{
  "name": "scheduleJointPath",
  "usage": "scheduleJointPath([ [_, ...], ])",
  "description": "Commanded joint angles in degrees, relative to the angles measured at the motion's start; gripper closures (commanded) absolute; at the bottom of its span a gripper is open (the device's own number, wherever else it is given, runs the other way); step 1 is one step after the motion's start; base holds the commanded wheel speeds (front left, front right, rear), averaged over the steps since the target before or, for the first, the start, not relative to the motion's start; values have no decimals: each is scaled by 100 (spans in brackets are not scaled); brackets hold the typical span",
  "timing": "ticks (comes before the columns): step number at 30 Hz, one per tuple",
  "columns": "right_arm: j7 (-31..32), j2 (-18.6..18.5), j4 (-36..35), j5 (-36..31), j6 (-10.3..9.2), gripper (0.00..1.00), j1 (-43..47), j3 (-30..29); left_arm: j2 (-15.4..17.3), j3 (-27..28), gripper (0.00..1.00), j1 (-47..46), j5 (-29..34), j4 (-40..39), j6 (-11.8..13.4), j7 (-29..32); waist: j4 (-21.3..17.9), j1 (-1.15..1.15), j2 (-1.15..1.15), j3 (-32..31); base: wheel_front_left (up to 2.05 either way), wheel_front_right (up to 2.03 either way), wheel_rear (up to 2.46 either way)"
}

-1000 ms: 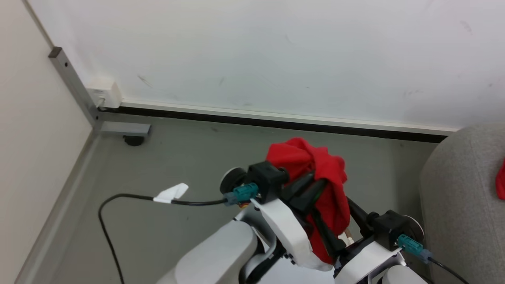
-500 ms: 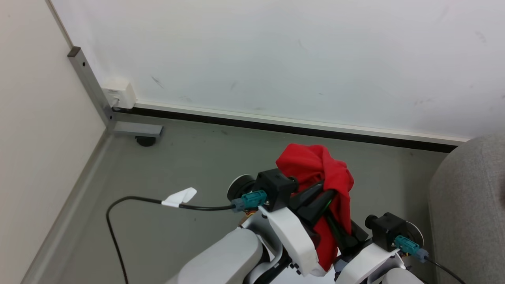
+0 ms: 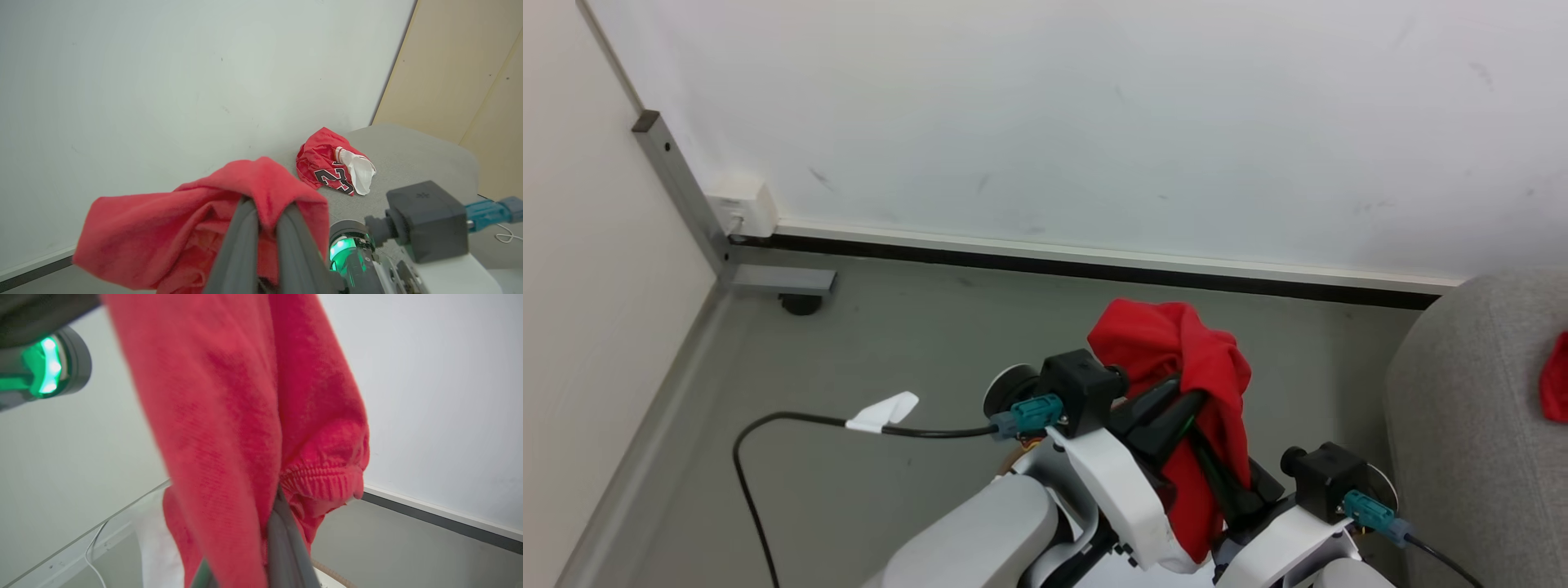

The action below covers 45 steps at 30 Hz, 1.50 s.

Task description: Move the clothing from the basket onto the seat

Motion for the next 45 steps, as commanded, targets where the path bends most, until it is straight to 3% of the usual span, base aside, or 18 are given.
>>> scheduleJointPath([
  [1, 5, -4, -36, 39, -13, 100, 55, -36, 36, 18, 100, 75, -34, -4, 32, -50, -42, -1, 0, -12, 0, 0, 0],
  [3, 4, -9, -83, 42, -13, 100, 56, -99, 46, 16, 96, 73, -38, 3, 38, -50, -104, -1, 0, -15, 0, 0, 0],
  [4, 4, -11, -111, 42, -13, 100, 59, -151, 50, 14, 71, 78, -44, 4, 50, -42, -144, -1, 0, -14, 0, 0, 0],
  [5, 3, -20, -133, 32, -13, 100, 55, -215, 50, 12, 54, 81, -55, -1, 70, -26, -181, -1, 0, -2, 0, 0, 0],
  [6, 3, -39, -155, 5, -13, 100, 43, -274, 57, 12, 0, 85, -53, -5, 80, -15, -224, -1, 0, 11, 0, 0, 0],
  [21, 3, -242, -547, -326, -13, 100, 34, -1296, 219, -5, 0, 173, -53, 10, 130, -105, -1088, -1, 0, 193, 0, 0, 0],
  [30, 3, -379, -784, -446, -13, 100, 240, -1779, 314, -53, 0, 193, 109, -107, 115, -318, -1976, -1, 0, 300, 0, 0, 0],
  [45, 3, -489, -1131, -528, -13, 100, 520, -2058, 198, -170, 0, 306, 270, 177, 92, -517, -2969, -1, 0, 336, 0, 0, 0],
])
